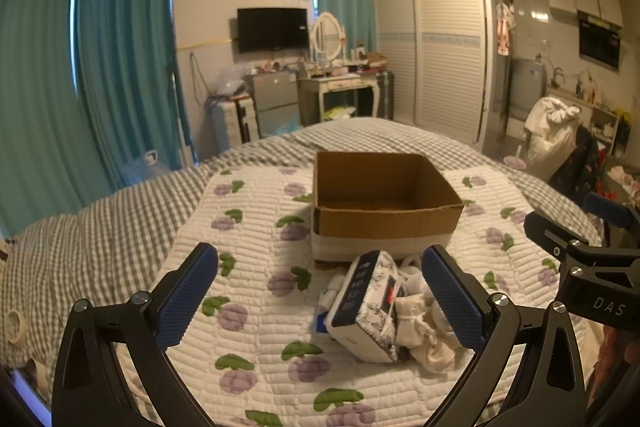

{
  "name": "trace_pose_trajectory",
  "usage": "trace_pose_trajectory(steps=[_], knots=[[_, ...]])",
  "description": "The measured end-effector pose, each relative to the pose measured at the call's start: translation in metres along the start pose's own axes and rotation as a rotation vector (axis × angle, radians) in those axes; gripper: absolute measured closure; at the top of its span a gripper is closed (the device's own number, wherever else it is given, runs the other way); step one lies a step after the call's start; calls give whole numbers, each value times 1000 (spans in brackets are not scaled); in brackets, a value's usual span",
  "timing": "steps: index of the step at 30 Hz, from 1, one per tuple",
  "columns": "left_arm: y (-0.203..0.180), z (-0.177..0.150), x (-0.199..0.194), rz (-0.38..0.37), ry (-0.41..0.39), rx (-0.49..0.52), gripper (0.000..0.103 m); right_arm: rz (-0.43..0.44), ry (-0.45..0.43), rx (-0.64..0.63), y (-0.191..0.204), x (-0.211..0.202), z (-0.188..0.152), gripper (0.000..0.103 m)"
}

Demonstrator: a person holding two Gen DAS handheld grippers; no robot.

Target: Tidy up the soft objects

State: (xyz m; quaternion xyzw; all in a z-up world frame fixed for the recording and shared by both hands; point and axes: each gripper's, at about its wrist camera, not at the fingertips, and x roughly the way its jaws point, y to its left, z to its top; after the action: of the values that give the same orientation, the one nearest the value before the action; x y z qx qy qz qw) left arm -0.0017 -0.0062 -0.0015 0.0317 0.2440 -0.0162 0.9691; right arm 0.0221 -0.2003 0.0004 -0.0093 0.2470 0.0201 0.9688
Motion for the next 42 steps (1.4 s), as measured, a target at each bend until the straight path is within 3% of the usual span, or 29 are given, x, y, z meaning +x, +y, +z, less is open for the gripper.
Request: trace_pose_trajectory(steps=[23,30,34,42], knots=[[0,0,6,-8,4,-7,0,0,19,3,-2,7,-1,0],[-1,-18,39,-15,87,-25,0,4,108,-11,-1,39,-19,0],[-4,-39,61,-34,156,-28,0,35,211,9,-2,69,-47,1],[-15,-64,95,-54,267,1,8,157,303,86,-3,105,-76,10]])
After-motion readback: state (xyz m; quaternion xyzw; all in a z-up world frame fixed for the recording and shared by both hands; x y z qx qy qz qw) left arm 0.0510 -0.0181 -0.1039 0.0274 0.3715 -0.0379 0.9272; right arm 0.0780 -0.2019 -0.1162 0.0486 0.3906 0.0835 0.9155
